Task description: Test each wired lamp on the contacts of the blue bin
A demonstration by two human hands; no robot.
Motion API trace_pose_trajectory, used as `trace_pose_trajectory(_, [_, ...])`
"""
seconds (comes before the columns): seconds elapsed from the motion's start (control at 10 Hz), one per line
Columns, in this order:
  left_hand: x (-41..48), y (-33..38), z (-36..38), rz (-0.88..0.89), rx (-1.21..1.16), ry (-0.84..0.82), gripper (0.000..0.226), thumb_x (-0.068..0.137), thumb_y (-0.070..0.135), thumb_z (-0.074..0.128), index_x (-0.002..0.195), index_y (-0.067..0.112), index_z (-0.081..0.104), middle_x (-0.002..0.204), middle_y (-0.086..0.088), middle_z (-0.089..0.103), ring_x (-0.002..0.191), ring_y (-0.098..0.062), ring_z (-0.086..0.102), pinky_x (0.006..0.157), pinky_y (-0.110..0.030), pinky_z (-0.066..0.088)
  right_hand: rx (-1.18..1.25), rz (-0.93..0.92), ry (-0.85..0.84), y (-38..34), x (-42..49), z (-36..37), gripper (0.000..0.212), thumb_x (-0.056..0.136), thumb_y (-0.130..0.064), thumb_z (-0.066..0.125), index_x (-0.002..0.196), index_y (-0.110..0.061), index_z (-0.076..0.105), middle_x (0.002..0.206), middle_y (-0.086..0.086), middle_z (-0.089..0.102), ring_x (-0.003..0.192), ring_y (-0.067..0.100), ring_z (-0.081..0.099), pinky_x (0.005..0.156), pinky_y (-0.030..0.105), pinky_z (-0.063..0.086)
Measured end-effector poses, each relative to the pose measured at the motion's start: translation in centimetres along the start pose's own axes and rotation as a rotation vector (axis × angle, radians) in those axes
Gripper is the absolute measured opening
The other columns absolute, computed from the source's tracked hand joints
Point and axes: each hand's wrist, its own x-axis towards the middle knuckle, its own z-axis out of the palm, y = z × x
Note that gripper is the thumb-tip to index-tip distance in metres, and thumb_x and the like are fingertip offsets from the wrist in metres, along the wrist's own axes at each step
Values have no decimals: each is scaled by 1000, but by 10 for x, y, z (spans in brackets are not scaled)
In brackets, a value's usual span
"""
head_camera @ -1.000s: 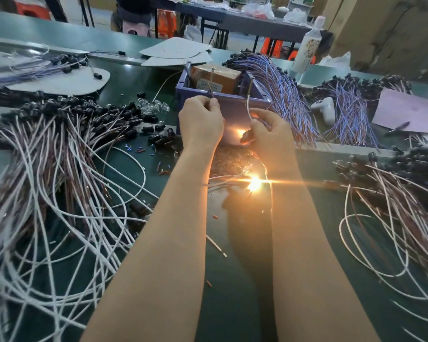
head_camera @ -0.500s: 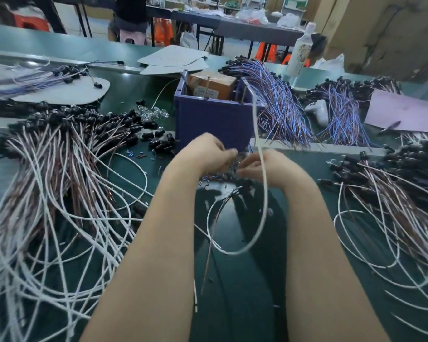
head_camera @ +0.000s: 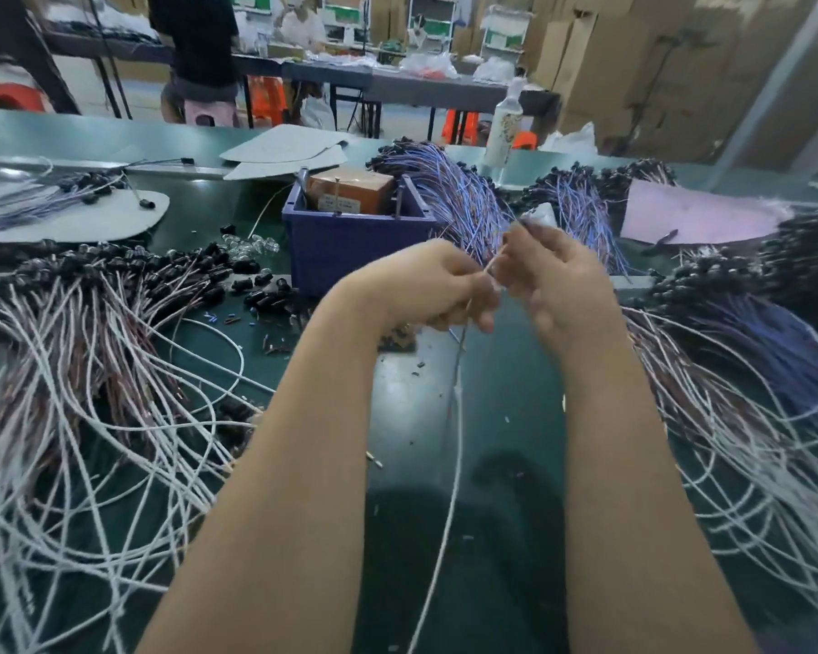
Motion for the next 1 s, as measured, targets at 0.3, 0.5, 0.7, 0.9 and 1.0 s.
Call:
trace_pose_trajectory(0.3, [87,128,85,200,-962,430,37,102,6,35,67,6,47,40,1,56,28,-1,43,35,-12,37,-295,-72,184,-79,-64,-111,25,101,-28,43,91,-18,64,51,-9,53,40,2,41,36,12,32])
trace_pose_trajectory(0.5, [145,94,198,-179,-703,229,22,99,12,41,80,6,51,74,-11,61,55,-19,58,58,-30,55,-1222,83,600,-44,-59,-197,24,96,-22,49,94,-7,68,90,14,68,83,29,61,62,27,34])
trace_pose_trajectory(0.7, [143,40,236,-301,-442,97,18,87,5,50,86,-4,65,83,-20,70,83,-32,69,84,-45,56,-1249,320,704,35,-47,-203,20,89,-25,60,103,-12,65,103,9,67,98,30,60,83,38,50])
trace_pose_trajectory(0.9, [121,36,197,-218,-537,137,27,94,9,48,70,11,61,63,-1,62,46,-6,54,54,-21,51,-1082,1,725,13,-41,-171,14,91,-22,55,99,-14,64,98,4,64,94,22,60,80,29,46])
trace_pose_trajectory(1.0, [94,20,154,-166,-673,304,24,96,10,46,78,11,61,58,5,58,37,2,47,43,-13,40,-617,-306,590,-25,-51,-139,7,92,-25,57,91,-21,63,84,-6,65,71,-5,58,67,12,47])
